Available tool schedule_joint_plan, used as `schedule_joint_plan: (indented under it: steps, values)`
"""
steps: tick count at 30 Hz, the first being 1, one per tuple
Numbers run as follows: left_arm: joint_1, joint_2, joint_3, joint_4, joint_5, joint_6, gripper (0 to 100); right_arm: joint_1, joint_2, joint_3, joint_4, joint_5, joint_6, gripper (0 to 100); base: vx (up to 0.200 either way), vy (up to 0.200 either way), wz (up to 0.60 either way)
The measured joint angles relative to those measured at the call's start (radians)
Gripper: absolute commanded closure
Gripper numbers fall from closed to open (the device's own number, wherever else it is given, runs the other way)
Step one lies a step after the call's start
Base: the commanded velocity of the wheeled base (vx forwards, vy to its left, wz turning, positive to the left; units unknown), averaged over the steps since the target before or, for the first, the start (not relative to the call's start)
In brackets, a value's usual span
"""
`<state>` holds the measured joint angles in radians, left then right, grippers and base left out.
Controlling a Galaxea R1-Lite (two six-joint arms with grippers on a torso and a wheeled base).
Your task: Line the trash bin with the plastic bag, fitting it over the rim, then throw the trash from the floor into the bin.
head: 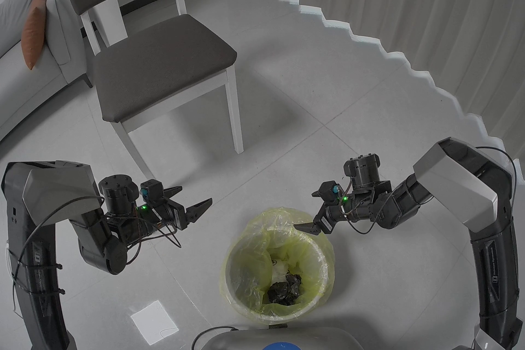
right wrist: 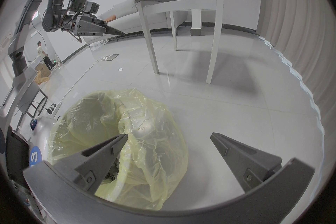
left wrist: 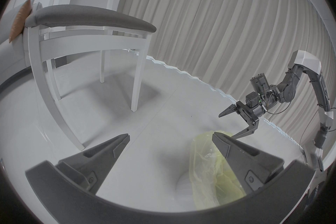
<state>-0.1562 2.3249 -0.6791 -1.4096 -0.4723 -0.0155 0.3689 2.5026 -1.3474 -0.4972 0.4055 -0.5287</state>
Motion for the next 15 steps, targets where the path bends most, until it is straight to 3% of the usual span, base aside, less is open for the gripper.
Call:
schedule_joint_plan:
  steps: [1, 2, 15]
  values:
    - [0.000, 0.000, 0.001, -0.004, 0.000, 0.000, 0, 0.000, 0.003, -0.001, 0.002, 0.000, -0.001, 0, 0.000, 0.000, 0.00]
    - [0.001, 0.000, 0.002, -0.006, 0.000, 0.000, 0, 0.000, 0.005, -0.001, 0.003, 0.000, -0.001, 100, 0.000, 0.000, 0.00]
    - [0.000, 0.004, 0.005, -0.014, 0.000, 0.000, 0, 0.000, 0.020, 0.002, 0.004, 0.001, -0.001, 100, 0.000, 0.000, 0.00]
